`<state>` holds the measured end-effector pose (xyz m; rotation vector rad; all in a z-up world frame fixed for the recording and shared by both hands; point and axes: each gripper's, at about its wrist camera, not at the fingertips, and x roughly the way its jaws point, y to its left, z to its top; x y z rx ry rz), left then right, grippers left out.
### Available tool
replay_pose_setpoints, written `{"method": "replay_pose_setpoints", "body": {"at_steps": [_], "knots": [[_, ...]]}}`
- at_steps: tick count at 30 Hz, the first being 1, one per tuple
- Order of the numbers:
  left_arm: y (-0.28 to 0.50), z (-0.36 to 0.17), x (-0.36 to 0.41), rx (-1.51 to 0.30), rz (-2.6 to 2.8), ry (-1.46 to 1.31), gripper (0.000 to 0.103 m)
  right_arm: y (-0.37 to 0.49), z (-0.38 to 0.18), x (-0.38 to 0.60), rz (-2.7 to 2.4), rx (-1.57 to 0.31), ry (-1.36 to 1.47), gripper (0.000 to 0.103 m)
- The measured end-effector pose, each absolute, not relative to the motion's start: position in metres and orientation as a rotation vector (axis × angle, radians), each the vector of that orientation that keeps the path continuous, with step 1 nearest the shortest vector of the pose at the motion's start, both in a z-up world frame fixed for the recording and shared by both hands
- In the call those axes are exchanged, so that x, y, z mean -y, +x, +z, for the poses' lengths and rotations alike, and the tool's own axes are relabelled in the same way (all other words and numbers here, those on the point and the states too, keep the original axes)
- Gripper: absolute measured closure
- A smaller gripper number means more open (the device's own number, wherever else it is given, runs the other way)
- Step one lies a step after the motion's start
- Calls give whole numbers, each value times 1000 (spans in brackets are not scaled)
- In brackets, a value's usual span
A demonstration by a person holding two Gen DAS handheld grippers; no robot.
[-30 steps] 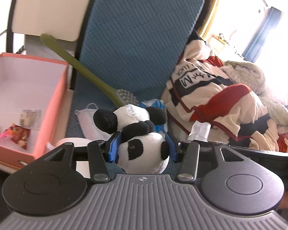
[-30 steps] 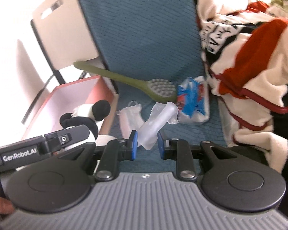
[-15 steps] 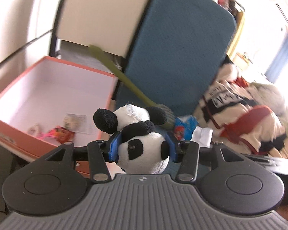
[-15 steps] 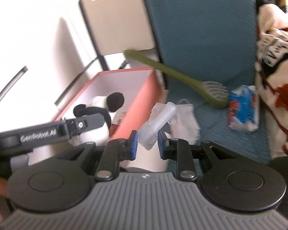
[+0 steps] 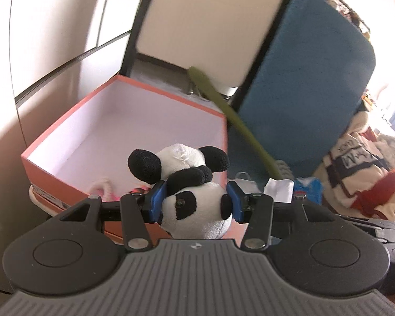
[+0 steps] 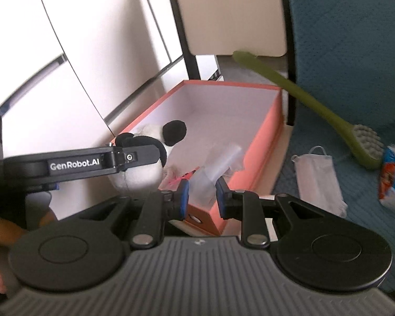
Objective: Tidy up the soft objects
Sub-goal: 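Carry the panda in the left tool while the right tool carries the plastic piece over the box, then open the left tool dropping the panda while the right tool releases the plastic piece into the box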
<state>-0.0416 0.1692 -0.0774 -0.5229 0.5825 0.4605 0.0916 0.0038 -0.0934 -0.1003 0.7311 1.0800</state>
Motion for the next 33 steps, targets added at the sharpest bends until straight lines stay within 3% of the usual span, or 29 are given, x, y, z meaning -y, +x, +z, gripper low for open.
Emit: {"method": "replay_pose_setpoints", "body": {"at_steps": [15,21,26,33], "knots": [[-10,-136,-274,-706,456,-602,47,123,-131,-110,1047,-829,-169,75],[0,-153,-300,-743,436,-591,54,137,-147,-136,1017,-862,-172,74],[-5,-160,-320,-739,444,-637,52,143,-155,-148,986,-891,-169,69],[-10,-160,-318,-751,447,-608,51,142,-152,-148,987,-881,-174,69]]}}
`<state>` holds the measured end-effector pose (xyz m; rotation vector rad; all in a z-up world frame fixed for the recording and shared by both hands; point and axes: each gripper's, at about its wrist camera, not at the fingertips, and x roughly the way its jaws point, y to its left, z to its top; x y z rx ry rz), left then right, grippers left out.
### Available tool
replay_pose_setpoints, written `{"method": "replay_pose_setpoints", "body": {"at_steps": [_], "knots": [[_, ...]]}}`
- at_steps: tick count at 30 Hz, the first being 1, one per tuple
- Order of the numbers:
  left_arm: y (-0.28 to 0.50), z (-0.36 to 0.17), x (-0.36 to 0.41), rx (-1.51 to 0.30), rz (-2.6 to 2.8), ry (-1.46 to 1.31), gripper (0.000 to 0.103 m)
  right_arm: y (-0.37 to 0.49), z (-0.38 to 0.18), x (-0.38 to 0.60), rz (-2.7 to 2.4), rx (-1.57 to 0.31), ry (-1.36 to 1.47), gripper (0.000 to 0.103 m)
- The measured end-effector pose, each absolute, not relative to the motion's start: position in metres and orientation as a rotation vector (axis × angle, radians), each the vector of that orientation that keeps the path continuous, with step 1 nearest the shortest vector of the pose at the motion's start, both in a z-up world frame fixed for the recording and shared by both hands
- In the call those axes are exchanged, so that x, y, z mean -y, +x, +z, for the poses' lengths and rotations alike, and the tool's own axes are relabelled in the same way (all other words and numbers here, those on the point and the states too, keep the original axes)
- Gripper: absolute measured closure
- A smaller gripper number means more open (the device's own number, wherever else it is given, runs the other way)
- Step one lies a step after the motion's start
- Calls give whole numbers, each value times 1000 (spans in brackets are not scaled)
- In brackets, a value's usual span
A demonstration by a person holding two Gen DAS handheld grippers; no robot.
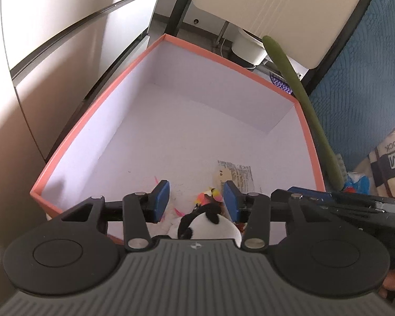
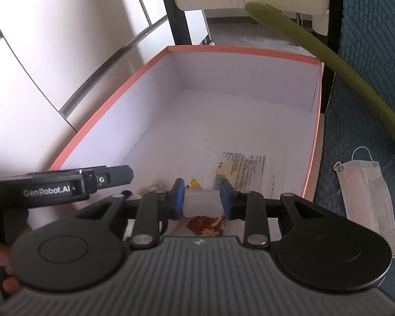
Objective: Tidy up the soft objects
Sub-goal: 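Open the left tool dropping the panda while the right tool releases the plastic piece into the box, then move both open tools back toward the items on the chair seat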
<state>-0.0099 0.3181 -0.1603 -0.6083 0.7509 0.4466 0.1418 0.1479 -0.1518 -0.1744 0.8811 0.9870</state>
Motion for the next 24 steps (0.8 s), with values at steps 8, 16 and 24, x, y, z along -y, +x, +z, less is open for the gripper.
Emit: {"method": "replay_pose_setpoints", "body": {"at_steps": [8,16,24], "knots": [[-17,-139,-297,-725,447,-573,51,133,-131,-126,976,-833,-140,69],[-22,-118,-253,-710,423,-534,51,127,-114,-87,963,-790,-113,69],[-16,-103,-206,-697,370,-500,51,119,-104,-42,918,-755,-83,69]]}}
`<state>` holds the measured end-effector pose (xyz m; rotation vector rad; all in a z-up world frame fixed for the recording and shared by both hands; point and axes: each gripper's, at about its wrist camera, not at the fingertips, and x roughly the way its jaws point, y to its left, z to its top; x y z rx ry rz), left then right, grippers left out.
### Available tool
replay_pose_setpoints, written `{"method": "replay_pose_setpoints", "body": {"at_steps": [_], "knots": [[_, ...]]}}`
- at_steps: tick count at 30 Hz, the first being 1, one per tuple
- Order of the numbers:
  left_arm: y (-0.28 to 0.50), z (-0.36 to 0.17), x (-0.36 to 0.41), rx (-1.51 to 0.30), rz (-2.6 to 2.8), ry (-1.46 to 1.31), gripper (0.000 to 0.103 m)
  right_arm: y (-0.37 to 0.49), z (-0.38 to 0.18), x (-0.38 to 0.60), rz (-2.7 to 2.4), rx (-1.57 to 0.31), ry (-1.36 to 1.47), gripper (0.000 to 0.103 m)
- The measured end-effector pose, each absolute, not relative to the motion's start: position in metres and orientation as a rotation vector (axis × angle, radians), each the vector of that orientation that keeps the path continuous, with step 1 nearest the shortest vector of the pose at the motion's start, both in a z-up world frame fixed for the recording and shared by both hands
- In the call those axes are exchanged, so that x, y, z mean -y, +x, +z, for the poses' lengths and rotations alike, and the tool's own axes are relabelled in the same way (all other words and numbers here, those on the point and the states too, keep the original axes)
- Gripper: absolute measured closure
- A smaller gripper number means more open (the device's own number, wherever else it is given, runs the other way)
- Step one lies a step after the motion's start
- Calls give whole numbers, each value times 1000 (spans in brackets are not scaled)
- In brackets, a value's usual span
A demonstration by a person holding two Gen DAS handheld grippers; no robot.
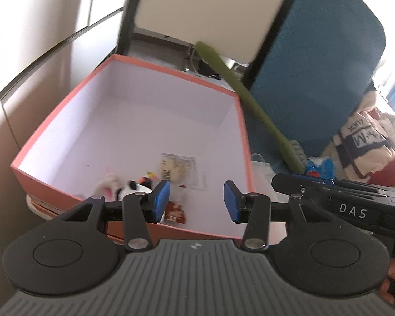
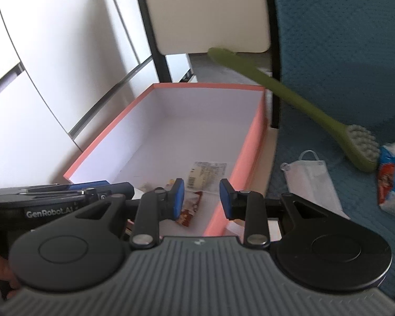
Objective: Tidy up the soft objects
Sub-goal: 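Move both open tools back toward the items on the chair seat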
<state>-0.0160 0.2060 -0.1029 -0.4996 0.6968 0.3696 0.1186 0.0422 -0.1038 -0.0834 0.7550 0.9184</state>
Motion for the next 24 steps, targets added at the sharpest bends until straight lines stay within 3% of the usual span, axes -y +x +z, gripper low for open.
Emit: {"method": "replay_pose_setpoints", "body": {"at_steps": [24], "knots": [[15,-98,-76,-708,176,-454,51,113,-104,101,707,-714,-35,69]]}}
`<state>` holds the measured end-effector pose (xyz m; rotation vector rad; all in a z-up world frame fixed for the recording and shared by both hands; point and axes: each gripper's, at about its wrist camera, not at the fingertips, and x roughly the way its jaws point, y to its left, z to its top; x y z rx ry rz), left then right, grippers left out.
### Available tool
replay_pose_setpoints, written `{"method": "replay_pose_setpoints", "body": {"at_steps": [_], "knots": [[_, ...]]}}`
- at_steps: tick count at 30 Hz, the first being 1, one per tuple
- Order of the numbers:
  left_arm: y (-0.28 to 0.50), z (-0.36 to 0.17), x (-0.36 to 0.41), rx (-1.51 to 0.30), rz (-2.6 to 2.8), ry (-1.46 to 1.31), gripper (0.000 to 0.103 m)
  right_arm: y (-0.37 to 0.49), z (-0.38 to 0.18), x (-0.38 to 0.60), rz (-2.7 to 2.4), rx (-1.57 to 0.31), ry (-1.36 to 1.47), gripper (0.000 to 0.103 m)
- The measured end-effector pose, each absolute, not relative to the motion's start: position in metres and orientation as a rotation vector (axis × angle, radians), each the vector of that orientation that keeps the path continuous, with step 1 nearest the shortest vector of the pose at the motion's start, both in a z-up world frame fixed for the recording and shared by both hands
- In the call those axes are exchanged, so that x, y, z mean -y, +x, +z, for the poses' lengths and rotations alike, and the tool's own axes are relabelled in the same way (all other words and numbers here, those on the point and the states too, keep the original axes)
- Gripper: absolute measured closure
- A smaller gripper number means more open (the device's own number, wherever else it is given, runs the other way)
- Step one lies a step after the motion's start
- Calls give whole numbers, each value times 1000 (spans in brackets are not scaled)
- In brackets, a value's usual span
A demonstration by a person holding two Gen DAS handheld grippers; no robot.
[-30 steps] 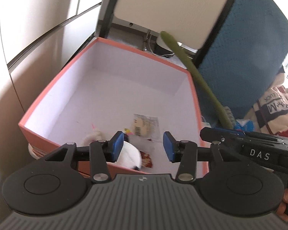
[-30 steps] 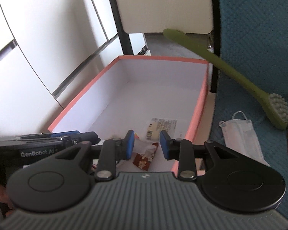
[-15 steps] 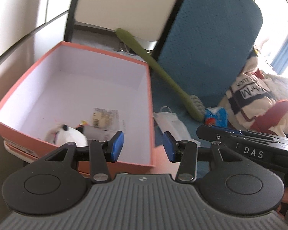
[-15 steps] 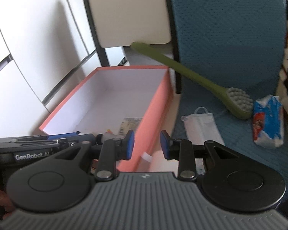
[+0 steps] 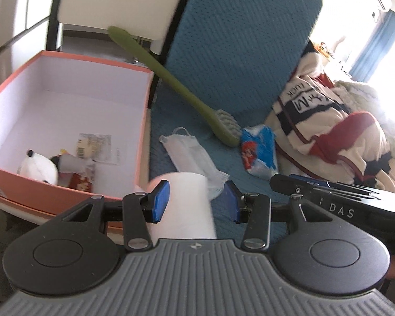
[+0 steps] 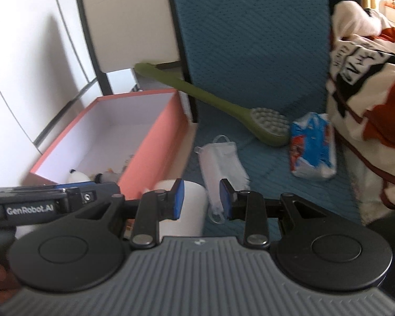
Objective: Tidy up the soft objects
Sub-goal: 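Move both open tools back toward the items on the chair seat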
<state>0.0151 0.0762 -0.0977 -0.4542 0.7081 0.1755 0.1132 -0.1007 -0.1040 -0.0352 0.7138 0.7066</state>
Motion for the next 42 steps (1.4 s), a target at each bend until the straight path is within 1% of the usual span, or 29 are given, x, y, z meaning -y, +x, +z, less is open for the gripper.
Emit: {"method": "replay_pose_setpoints", "body": {"at_steps": [10,23,26,27,29,33,40,42], "knots": [[31,-103,-32,-742,106,-418,51,113,-116,162,579,-712,18,69],[59,-121,24,-794,17,-405,51,112,-126,215,492,-710,22,69],[69,-127,27,-814,14,-410,51,121,-134,220,475,-706,30,69],[73,-128,27,-820,16,-406,47,125,-138,221,469,-706,29,69],[81,-129,27,-823,23,-396,44,134,-144,221,455,-710,35,69],[99,-130,24,-829,65,-346,41,150,-148,217,456,-679,44,69],[134,-139,3,-856,114,-372,40,184,-154,198,476,-662,32,69],[145,-143,-5,-874,127,-390,38,192,-156,193,480,-657,28,70]]}}
